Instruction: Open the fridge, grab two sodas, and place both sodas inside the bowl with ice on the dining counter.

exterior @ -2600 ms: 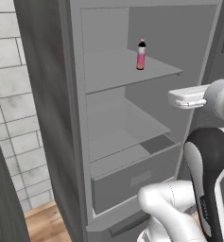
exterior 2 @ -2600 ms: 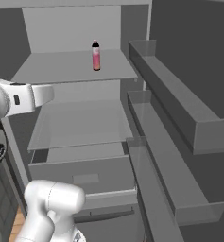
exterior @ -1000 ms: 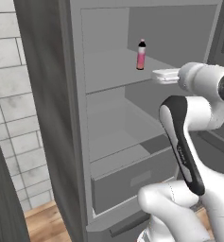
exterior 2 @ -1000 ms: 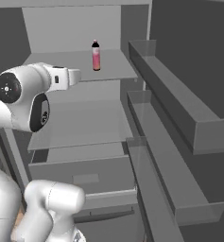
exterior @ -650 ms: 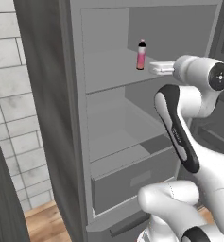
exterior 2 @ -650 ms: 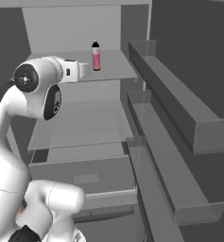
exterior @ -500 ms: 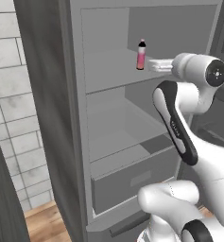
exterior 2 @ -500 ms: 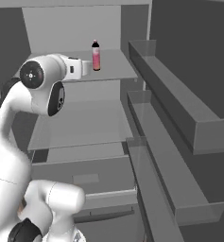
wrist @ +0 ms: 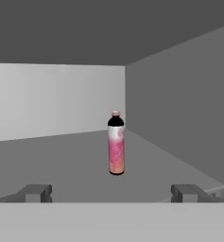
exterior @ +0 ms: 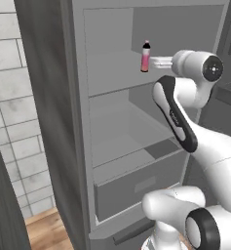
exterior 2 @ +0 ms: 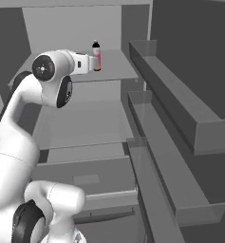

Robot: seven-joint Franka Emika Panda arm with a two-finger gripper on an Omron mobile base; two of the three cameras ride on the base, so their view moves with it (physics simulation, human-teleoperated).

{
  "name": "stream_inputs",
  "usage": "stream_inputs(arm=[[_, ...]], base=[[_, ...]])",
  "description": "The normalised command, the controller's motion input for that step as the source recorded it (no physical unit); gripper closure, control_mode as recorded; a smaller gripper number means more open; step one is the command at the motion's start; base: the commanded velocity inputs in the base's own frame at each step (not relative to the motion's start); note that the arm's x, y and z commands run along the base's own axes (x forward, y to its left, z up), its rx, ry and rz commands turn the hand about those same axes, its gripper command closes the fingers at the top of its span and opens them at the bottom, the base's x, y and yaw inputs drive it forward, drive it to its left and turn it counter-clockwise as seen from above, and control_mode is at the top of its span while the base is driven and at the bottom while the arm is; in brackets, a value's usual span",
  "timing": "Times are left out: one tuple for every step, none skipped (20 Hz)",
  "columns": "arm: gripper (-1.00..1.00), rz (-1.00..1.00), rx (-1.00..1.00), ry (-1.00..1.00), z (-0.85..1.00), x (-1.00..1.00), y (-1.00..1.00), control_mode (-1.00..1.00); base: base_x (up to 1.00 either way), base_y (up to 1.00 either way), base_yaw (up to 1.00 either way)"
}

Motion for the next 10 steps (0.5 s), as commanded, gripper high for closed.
stream_inputs(arm=[[-1.00,0.00,0.00,0.00,0.00,0.42,-0.03,-1.00],[-1.00,0.00,0.00,0.00,0.00,0.42,-0.04,-1.00],[-1.00,0.00,0.00,0.00,0.00,0.43,-0.02,-1.00],[-1.00,0.00,0.00,0.00,0.00,0.42,0.00,-1.00],[-1.00,0.00,0.00,0.00,0.00,0.43,0.00,-1.00],[-1.00,0.00,0.00,0.00,0.00,0.42,0.00,-1.00],[-1.00,0.00,0.00,0.00,0.00,0.42,-0.01,-1.00],[-1.00,0.00,0.00,0.00,0.00,0.41,-0.01,-1.00],[-1.00,0.00,0.00,0.00,0.00,0.40,-0.01,-1.00],[-1.00,0.00,0.00,0.00,0.00,0.39,-0.02,-1.00]], base=[[0.00,0.00,0.00],[0.00,0.00,0.00],[0.00,0.00,0.00],[0.00,0.00,0.00],[0.00,0.00,0.00],[0.00,0.00,0.00],[0.00,0.00,0.00],[0.00,0.00,0.00],[0.00,0.00,0.00],[0.00,0.00,0.00]])
